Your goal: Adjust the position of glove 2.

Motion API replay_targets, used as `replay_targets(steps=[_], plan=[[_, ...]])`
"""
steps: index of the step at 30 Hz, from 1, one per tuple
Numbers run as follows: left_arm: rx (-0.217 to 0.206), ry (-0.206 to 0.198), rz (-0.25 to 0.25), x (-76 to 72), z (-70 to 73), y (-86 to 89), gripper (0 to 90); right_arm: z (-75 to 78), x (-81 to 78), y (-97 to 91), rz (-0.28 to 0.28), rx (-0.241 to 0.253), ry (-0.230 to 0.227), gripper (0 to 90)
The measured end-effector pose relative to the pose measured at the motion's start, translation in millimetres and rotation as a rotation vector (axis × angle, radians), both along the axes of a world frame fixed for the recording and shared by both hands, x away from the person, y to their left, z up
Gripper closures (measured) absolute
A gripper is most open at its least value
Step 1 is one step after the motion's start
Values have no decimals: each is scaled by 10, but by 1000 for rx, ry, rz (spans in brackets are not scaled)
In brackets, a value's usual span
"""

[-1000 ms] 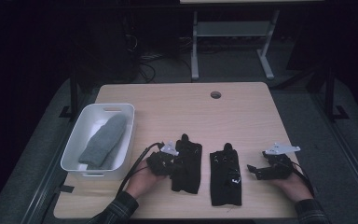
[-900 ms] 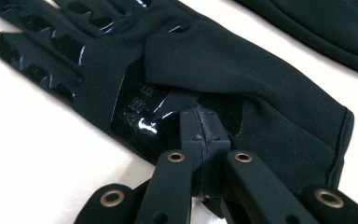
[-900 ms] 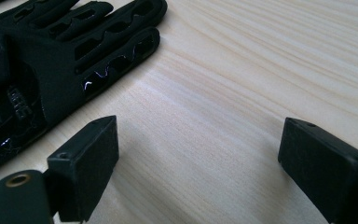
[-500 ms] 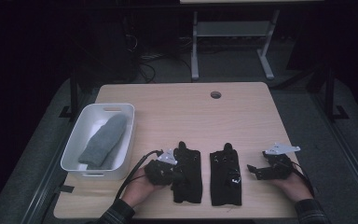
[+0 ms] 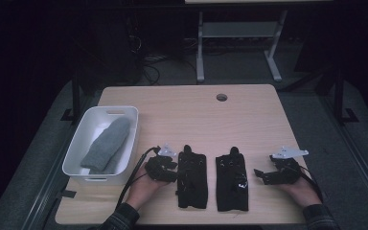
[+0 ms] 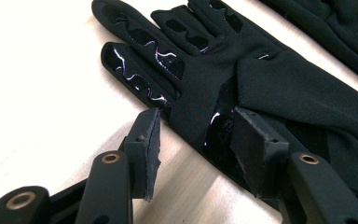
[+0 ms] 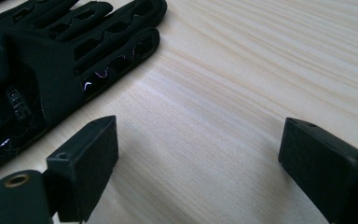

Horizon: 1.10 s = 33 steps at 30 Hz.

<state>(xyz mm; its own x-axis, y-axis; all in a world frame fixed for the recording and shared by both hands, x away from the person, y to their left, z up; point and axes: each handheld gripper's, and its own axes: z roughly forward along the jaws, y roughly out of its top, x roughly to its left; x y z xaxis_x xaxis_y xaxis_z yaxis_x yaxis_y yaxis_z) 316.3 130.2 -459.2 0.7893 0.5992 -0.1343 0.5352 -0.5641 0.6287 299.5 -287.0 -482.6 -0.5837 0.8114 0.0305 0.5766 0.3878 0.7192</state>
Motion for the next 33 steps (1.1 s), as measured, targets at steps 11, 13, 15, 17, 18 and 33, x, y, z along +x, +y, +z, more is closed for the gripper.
replay_targets(steps=[11, 13, 15, 17, 18, 33], plan=[[-10, 2, -18, -39, -15, -47, 822, 0, -2, 2, 1, 0, 0, 116], [-13, 3, -15, -36, -13, -57, 861, 0, -2, 3, 2, 0, 0, 116], [-30, 11, -2, -30, -19, -60, 870, 1, -5, 4, 4, 0, 1, 117], [-38, 15, 1, -21, -18, -52, 875, 16, -7, 5, 8, -4, 9, 137], [-53, 22, 7, -16, -13, -50, 876, 27, -13, 6, 13, -5, 14, 138], [-185, 44, 26, 40, 124, -3, 878, 186, -207, 151, 126, 30, 26, 836]])
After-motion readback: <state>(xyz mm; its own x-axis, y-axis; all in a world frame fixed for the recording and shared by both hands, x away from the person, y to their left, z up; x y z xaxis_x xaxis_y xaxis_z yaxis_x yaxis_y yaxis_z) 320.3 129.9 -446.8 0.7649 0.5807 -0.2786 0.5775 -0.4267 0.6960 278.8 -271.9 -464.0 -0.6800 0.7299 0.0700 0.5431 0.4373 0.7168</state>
